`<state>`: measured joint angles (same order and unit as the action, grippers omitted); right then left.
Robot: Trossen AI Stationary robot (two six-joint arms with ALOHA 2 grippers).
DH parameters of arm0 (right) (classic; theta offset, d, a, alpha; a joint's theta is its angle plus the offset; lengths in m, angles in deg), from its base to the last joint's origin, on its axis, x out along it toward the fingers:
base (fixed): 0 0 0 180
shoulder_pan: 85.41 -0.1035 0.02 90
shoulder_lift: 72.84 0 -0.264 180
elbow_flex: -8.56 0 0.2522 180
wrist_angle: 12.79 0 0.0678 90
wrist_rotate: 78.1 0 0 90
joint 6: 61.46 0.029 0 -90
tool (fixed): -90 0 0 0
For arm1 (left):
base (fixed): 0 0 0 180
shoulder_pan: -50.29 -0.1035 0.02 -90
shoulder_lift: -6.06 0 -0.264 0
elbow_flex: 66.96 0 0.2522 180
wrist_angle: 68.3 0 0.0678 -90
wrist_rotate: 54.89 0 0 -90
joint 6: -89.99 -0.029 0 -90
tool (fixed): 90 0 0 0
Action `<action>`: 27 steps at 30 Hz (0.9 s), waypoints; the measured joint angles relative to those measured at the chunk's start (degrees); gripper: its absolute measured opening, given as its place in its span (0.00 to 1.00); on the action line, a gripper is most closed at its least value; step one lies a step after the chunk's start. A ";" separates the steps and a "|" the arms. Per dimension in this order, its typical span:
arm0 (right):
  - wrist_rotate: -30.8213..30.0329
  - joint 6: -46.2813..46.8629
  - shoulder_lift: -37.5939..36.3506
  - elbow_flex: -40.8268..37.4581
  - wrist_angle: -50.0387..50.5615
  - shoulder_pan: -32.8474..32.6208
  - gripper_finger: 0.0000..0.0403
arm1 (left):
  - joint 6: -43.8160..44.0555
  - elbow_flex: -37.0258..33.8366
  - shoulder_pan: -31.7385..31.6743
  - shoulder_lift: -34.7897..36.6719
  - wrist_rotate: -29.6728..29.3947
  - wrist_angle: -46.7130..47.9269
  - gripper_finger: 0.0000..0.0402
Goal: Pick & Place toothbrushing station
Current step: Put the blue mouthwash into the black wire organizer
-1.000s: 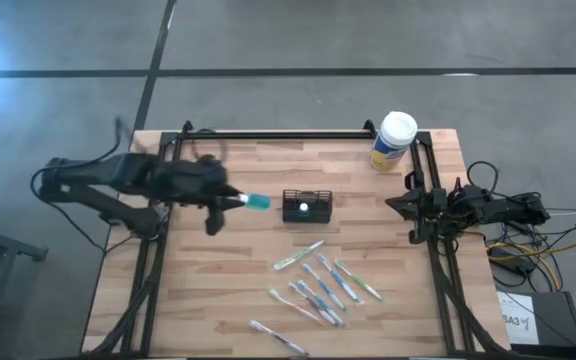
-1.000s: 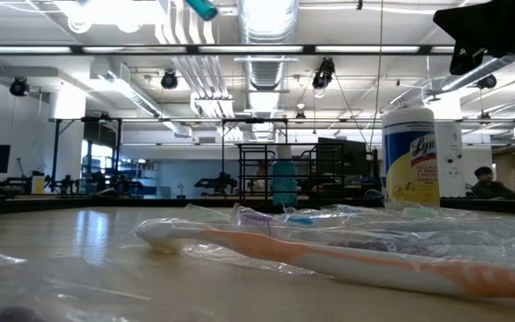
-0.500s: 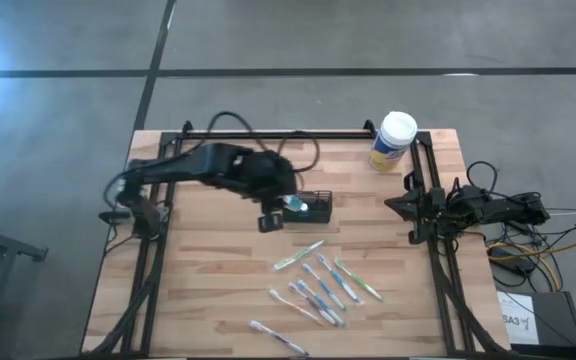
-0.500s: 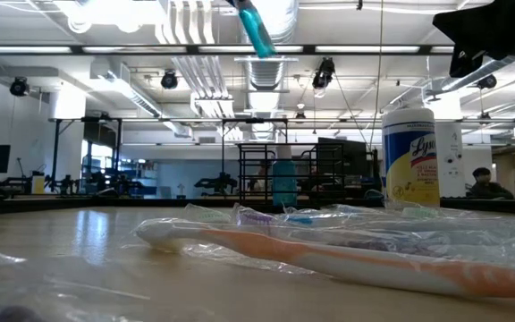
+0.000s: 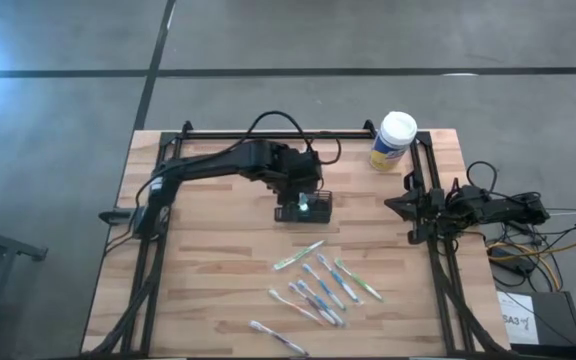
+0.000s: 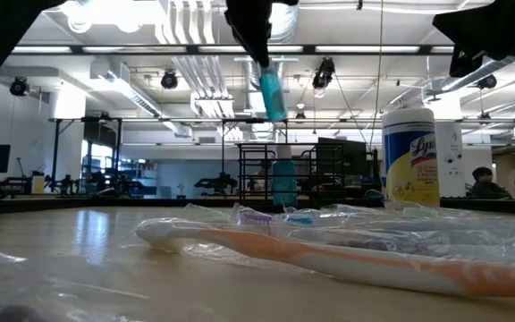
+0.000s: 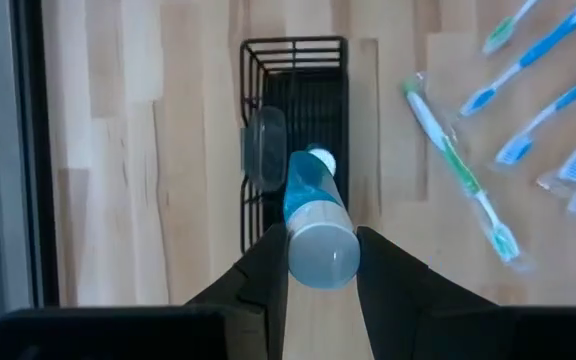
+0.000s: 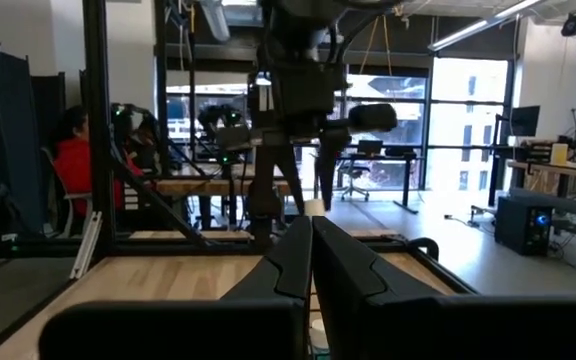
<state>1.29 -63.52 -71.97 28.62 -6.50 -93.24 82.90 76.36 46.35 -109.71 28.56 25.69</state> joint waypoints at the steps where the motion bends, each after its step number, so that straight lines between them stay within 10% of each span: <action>1: 0.02 -0.02 0.00 0.00 0.02 0.01 0.02 | -0.30 -0.60 -0.14 0.03 0.04 -1.54 0.24; 27: 0.02 -1.16 0.02 0.00 -0.01 -0.03 0.02 | -6.68 -3.28 -0.30 -0.46 2.79 -10.81 0.24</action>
<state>1.31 -64.68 -71.95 28.62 -6.51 -93.27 76.22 73.07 46.04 -110.17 31.36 14.88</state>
